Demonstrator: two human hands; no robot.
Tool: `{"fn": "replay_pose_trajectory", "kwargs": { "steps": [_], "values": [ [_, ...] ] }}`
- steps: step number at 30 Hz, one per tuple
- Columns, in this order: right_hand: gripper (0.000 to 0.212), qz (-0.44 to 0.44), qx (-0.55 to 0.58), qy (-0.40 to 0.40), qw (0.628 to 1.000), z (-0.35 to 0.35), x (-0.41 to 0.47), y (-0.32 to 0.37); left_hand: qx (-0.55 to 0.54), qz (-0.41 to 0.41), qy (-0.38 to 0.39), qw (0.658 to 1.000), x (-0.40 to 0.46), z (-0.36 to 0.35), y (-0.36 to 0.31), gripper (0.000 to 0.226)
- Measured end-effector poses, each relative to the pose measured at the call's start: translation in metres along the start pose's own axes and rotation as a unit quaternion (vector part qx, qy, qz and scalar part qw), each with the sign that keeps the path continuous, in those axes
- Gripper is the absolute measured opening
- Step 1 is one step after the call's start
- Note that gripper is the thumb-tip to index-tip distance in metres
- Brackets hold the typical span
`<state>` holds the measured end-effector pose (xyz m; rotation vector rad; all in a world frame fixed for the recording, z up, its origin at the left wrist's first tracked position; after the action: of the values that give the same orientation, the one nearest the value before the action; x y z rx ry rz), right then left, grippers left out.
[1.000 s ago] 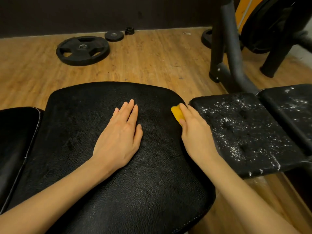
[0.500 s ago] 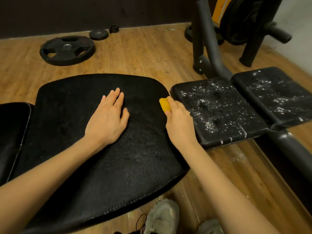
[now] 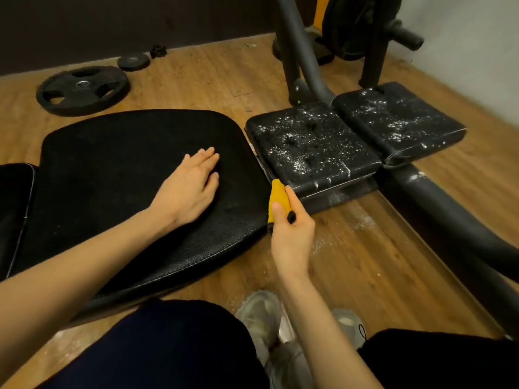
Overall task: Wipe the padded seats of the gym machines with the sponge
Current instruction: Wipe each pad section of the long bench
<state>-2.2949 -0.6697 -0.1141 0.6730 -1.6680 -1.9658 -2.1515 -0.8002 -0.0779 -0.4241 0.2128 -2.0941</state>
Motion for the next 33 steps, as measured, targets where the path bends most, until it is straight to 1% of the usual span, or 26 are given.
{"fn": "replay_pose_trajectory", "kwargs": {
  "steps": [1, 2, 3, 5, 6, 7, 8, 9, 11, 12, 13, 14, 18, 20, 24, 27, 29, 31, 33],
  "values": [
    [0.043, -0.006, 0.024, -0.027, 0.999, -0.003, -0.004, -0.002, -0.009, -0.008, 0.004, 1.000, -0.006, -0.007, -0.010, 0.051],
    [0.042, 0.026, 0.028, -0.046, 0.998, -0.005, -0.015, -0.001, -0.013, -0.011, 0.004, 1.000, -0.011, -0.012, -0.016, 0.051],
    [0.042, 0.080, 0.021, -0.046, 0.996, -0.008, -0.030, -0.001, -0.012, -0.012, 0.002, 1.000, -0.014, -0.016, -0.019, 0.052],
    [0.043, 0.201, 0.002, -0.002, 0.980, -0.014, -0.060, -0.006, -0.010, -0.009, -0.002, 1.000, -0.015, -0.019, -0.020, 0.052],
    [0.042, 0.239, 0.003, 0.018, 0.971, -0.014, -0.066, -0.011, -0.008, -0.010, 0.000, 1.000, -0.015, -0.018, -0.020, 0.052],
    [0.042, 0.247, 0.013, 0.030, 0.968, -0.013, -0.065, -0.015, -0.007, -0.010, 0.002, 1.000, -0.016, -0.018, -0.020, 0.052],
    [0.041, 0.236, 0.028, 0.025, 0.971, -0.012, -0.058, -0.016, -0.005, -0.009, 0.000, 1.000, -0.016, -0.018, -0.020, 0.052],
    [0.040, 0.208, 0.044, 0.003, 0.977, -0.011, -0.048, -0.015, -0.004, -0.009, -0.002, 1.000, -0.016, -0.018, -0.021, 0.052],
    [0.038, 0.104, 0.075, -0.065, 0.990, -0.008, -0.026, -0.010, 0.001, -0.009, -0.003, 1.000, -0.016, -0.019, -0.022, 0.052],
    [0.038, 0.057, 0.083, -0.083, 0.991, -0.009, -0.018, -0.009, 0.004, -0.007, -0.004, 1.000, -0.016, -0.020, -0.021, 0.052],
    [0.038, 0.040, 0.078, -0.088, 0.992, -0.010, -0.016, -0.008, 0.005, -0.005, -0.004, 1.000, -0.015, -0.020, -0.020, 0.052],
    [0.039, 0.058, 0.066, -0.081, 0.993, -0.010, -0.019, -0.008, 0.004, -0.005, -0.003, 1.000, -0.015, -0.020, -0.020, 0.052],
    [0.040, 0.201, 0.021, 0.008, 0.979, -0.003, -0.053, -0.019, 0.000, -0.008, -0.004, 1.000, -0.014, -0.019, -0.019, 0.051],
    [0.040, 0.243, 0.007, 0.029, 0.970, -0.001, -0.050, -0.025, 0.003, -0.006, -0.006, 1.000, -0.015, -0.018, -0.020, 0.051],
    [0.041, 0.247, -0.026, 0.080, 0.965, 0.000, -0.028, -0.019, 0.002, 0.003, -0.005, 1.000, -0.016, -0.017, -0.020, 0.051],
    [0.041, 0.259, -0.067, 0.137, 0.954, 0.006, -0.012, -0.009, 0.004, 0.010, -0.008, 1.000, -0.017, -0.017, -0.021, 0.051],
    [0.041, 0.274, -0.103, 0.189, 0.937, 0.011, 0.007, 0.001, 0.005, 0.010, -0.005, 1.000, -0.018, -0.017, -0.022, 0.051],
    [0.042, 0.304, -0.141, 0.240, 0.911, 0.018, 0.023, 0.015, 0.008, 0.012, 0.000, 1.000, -0.019, -0.017, -0.023, 0.051],
    [0.042, 0.340, -0.175, 0.255, 0.888, 0.025, 0.037, 0.028, 0.008, 0.013, 0.002, 1.000, -0.019, -0.017, -0.023, 0.052]
  ]
}}
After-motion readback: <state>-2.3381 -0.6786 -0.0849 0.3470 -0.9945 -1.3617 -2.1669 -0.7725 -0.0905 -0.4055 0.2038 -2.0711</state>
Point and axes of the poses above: each hand's wrist, its own x-axis towards the middle knuckle, its own z-axis out of the back of the hand, y = z × x, the point moved 3 cm from there along x, towards the middle knuckle, and after that the axes turned 9 degrees about -y, right-handed, at the moved point
